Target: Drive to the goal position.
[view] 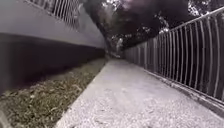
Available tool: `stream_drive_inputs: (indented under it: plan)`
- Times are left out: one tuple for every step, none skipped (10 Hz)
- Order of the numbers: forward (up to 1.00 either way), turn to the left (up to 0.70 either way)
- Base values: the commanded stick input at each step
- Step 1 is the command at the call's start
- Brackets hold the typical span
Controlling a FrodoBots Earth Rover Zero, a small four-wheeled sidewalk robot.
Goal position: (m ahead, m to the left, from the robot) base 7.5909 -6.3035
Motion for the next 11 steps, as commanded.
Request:
stream_drive_inputs:
  plan:
    - [0.5,0.0]
    - [0.5,0.0]
    - [0.5,0.0]
    - [0.5,0.0]
    - [0.5,0.0]
    - [0.5,0.0]
    - [0.5,0.0]
    - [0.5,0.0]
    - [0.5,0.0]
    - [0.5,0.0]
    - [0.5,0.0]
